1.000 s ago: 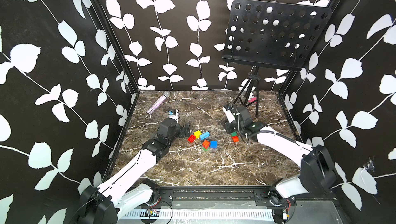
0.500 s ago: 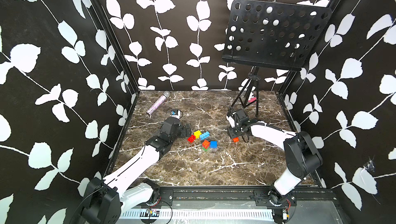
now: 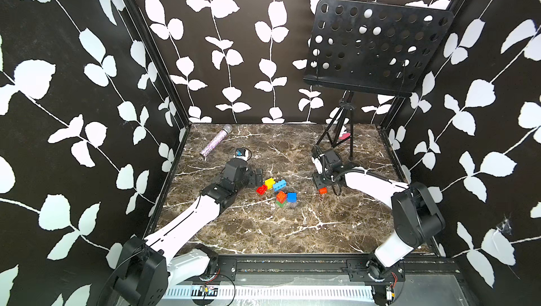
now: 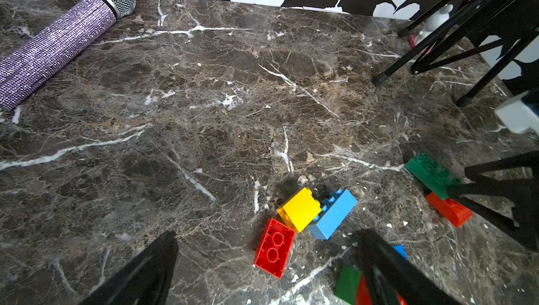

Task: Assemble the letter r with lego
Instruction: Pick up the lego brick from the center of the board.

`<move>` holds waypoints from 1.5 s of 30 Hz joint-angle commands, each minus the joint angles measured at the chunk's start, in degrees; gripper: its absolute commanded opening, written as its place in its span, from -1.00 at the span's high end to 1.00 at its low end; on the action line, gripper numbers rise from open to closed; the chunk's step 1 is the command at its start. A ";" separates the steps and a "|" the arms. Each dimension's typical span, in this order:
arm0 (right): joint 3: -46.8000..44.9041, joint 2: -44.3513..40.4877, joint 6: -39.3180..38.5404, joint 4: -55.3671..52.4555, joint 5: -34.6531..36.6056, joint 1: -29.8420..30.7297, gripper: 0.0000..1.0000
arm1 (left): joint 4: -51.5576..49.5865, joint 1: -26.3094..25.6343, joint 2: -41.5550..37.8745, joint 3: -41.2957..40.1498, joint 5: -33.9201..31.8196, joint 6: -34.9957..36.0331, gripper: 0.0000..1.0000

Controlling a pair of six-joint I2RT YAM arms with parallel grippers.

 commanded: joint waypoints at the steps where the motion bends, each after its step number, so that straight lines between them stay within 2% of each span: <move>1: 0.27 -1.13 0.57 1.29 1.79 -0.35 -0.02 | -0.51 0.28 0.02 1.77 0.61 -0.15 -0.96; 7: 3.40 4.43 -0.03 -1.92 -1.07 -1.40 0.01 | -0.61 0.33 0.83 2.19 0.70 0.01 -0.96; 14: 2.66 5.86 0.33 -0.29 -1.35 -1.82 0.03 | -0.54 0.31 2.01 2.16 1.15 -0.17 -0.96; 24: 2.06 5.60 0.17 -0.19 -0.05 -1.98 0.27 | -0.38 0.29 3.00 2.37 1.50 -0.26 -0.94; 31: 1.88 6.03 -0.38 -0.95 0.26 -1.89 0.16 | -0.25 0.30 3.29 2.30 1.72 -0.30 -0.93; 36: 1.71 6.05 -0.21 -0.76 0.41 -1.93 0.26 | -0.34 0.32 3.17 2.27 1.95 -0.23 -0.93; 41: 2.43 6.63 -0.28 -1.37 0.25 -1.93 0.27 | -0.51 0.27 3.21 2.29 1.88 -0.17 -0.93; 45: 2.34 4.88 -0.03 -1.97 -1.02 -1.89 0.45 | -1.20 0.40 3.70 2.98 2.71 -0.20 -0.93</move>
